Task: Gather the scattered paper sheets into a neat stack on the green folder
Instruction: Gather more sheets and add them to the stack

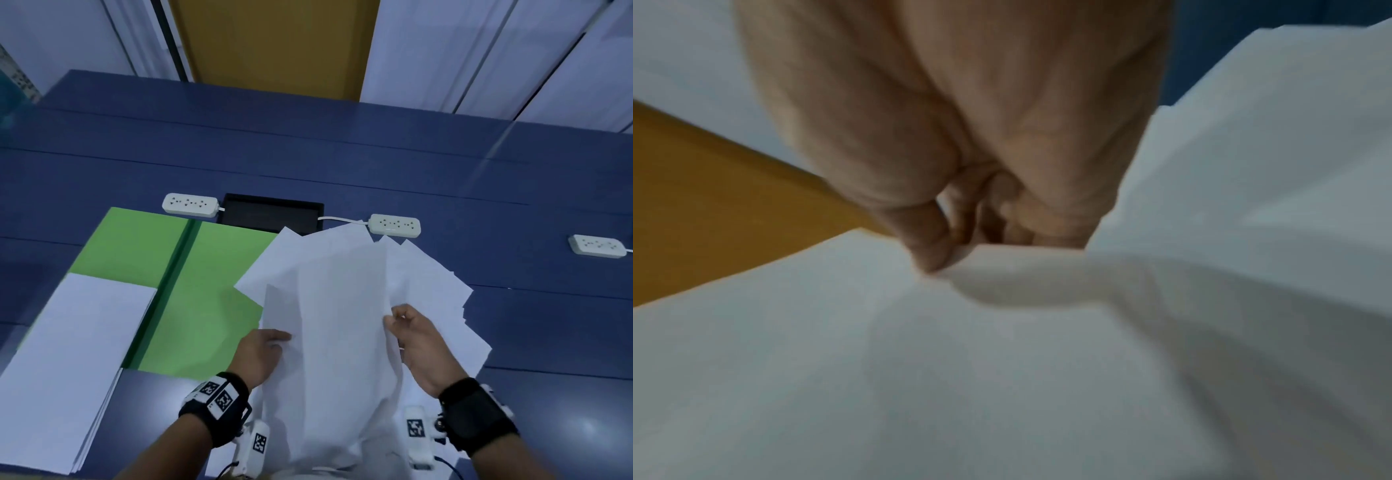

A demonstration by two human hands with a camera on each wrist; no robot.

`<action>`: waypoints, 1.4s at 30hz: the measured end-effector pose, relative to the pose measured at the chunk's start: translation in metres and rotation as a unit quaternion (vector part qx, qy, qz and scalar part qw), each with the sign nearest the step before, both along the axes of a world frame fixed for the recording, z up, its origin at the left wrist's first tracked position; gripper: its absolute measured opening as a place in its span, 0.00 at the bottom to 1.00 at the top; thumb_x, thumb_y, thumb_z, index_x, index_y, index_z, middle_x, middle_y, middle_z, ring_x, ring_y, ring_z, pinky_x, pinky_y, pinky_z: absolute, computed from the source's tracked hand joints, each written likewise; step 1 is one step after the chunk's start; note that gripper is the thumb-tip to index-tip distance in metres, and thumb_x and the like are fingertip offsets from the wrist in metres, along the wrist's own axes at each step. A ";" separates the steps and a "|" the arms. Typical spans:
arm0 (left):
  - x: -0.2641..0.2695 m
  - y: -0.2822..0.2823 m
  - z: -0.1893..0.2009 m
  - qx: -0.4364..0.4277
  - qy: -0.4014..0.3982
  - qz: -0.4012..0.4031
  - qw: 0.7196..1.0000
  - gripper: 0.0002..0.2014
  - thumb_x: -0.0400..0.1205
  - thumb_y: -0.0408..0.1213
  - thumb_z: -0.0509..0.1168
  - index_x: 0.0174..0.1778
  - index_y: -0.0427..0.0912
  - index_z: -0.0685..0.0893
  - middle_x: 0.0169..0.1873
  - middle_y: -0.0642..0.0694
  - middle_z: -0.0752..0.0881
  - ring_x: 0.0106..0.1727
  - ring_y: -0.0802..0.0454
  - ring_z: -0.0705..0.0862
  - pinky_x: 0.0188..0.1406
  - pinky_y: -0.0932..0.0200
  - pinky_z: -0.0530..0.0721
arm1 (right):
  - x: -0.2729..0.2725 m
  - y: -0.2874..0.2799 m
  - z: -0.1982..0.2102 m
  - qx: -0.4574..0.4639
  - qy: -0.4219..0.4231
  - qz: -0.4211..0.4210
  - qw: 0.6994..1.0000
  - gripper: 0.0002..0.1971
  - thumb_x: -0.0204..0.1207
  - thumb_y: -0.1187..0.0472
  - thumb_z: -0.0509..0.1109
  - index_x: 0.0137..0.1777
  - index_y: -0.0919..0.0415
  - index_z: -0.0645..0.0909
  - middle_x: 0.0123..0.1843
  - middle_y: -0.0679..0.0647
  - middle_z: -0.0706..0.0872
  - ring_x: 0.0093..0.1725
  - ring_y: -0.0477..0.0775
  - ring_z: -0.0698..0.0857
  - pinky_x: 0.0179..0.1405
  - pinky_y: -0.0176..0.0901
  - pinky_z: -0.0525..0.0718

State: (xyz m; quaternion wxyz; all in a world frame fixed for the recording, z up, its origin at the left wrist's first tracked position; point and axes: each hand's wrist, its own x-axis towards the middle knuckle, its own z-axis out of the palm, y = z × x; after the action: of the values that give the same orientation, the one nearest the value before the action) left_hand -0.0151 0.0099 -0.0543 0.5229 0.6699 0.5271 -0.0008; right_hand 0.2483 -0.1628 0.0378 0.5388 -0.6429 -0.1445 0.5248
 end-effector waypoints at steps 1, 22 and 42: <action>0.003 -0.001 0.007 -0.014 0.001 0.011 1.000 0.15 0.84 0.30 0.63 0.53 0.46 0.94 0.54 0.51 0.92 0.59 0.53 0.88 0.61 0.64 0.81 | 0.000 -0.001 -0.021 -0.066 -0.041 -0.030 0.997 0.13 0.84 0.53 0.76 0.46 0.56 0.75 0.42 0.53 0.72 0.42 0.56 0.68 0.40 0.50 0.67; 0.031 -0.033 0.032 0.020 -0.056 -0.024 0.998 0.22 0.84 0.30 0.72 0.69 0.55 0.75 0.65 0.63 0.78 0.67 0.62 0.77 0.71 0.71 0.73 | -0.025 -0.003 -0.094 -0.238 -0.165 0.002 0.957 0.18 0.80 0.58 0.78 0.38 0.58 0.71 0.40 0.48 0.78 0.41 0.55 0.78 0.47 0.47 0.77; -0.012 -0.008 0.081 -0.095 -0.284 0.012 0.954 0.16 0.78 0.18 0.73 0.60 0.34 0.92 0.58 0.38 0.93 0.63 0.39 0.91 0.65 0.48 0.88 | 0.012 -0.016 -0.038 -0.034 0.001 -0.039 0.999 0.14 0.88 0.70 0.66 0.70 0.64 0.86 0.68 0.63 0.91 0.68 0.67 0.90 0.76 0.63 0.81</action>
State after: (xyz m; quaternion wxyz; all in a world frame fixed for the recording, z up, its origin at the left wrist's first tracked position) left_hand -0.0269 0.0018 0.0267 0.7123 0.5835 0.3619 0.1458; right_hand 0.2599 -0.1793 -0.0005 0.5370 -0.6654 -0.1003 0.5088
